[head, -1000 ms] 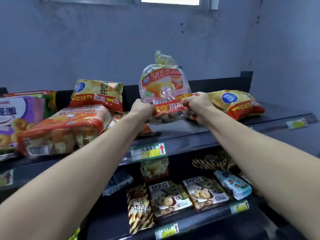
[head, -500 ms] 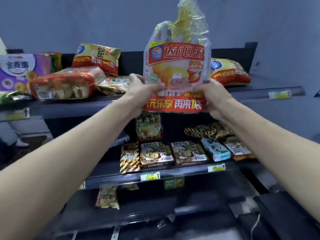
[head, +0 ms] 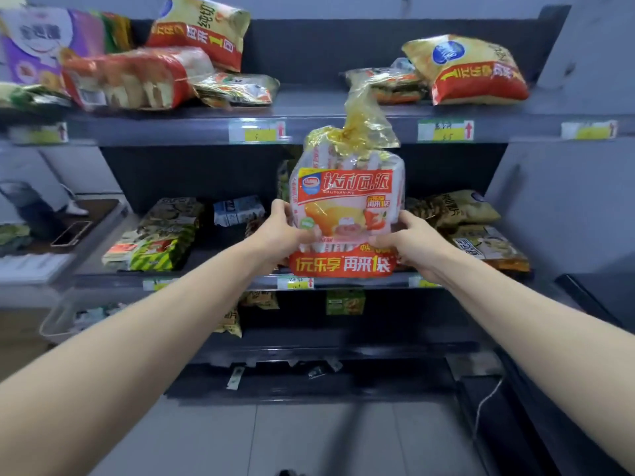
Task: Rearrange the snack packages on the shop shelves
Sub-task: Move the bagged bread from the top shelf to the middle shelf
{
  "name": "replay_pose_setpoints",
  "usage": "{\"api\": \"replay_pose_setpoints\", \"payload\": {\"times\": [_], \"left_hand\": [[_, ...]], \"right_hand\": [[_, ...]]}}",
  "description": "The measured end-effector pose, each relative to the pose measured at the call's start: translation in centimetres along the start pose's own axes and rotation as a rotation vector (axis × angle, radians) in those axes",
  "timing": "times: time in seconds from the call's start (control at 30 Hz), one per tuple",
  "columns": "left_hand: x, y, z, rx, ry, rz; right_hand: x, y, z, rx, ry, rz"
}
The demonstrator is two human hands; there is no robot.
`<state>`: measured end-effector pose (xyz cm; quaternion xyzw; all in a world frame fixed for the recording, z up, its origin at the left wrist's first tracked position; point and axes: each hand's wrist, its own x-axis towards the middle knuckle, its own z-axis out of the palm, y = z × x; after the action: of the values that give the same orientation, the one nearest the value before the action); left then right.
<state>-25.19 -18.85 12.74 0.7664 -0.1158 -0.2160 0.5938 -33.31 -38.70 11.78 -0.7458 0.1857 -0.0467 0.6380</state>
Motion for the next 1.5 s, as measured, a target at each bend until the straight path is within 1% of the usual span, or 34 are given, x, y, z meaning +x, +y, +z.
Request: {"api": "replay_pose_setpoints", "payload": {"times": [0.2,0.33,0.4,0.5,0.7,0.87,0.97,1.1,1.2,1.27,1.37,1.5], "left_hand": [[4.7,-4.0,-0.8,-0.010,0.014,-0.100],[8.6,-5.6,-1.7,-0.036,0.005,-0.119],[10.6,-5.8,-2.3,-0.040,0.014,-0.116],[13.8,-5.8,-3.5,-0.062,0.071,-0.099],[20.4,-5.5,-5.3,-0.102,0.154,-0.021],[25.4,-5.9,-5.5,-0.016,0.217,0.031],[27.5,-6.9,-5.5,-0.026,0.190,0.056],[29.5,-9.3,-5.8,-0.021,0.177,0.042],[30.1,-10.6,-5.8,-0.023,0.165,0.032],[30.1,-11.2,-5.5,-0.024,0.112,0.014],[30.1,-11.5,-4.5,0.049,0.024,0.037],[30.7,-11.6,-4.4,0.088,0.005,0.018]], "right_hand": [[3.9,3.3,1.8,-0.104,-0.015,0.054],[7.7,4.0,3.1,-0.146,0.000,0.068],[9.9,3.9,3.8,-0.152,0.001,0.068],[13.6,3.7,4.9,-0.160,0.007,0.059],[21.0,2.4,6.7,-0.173,0.086,-0.003],[26.1,2.9,6.8,-0.206,0.133,-0.019],[28.0,3.9,6.9,-0.183,0.082,-0.022],[29.9,6.3,7.6,-0.136,0.005,0.004],[30.5,7.8,8.0,-0.074,0.007,0.001],[30.7,8.2,8.3,-0.053,-0.009,0.023],[31.4,9.0,8.5,-0.045,-0.021,0.044],[31.3,9.2,8.5,-0.064,0.008,0.049]]}}
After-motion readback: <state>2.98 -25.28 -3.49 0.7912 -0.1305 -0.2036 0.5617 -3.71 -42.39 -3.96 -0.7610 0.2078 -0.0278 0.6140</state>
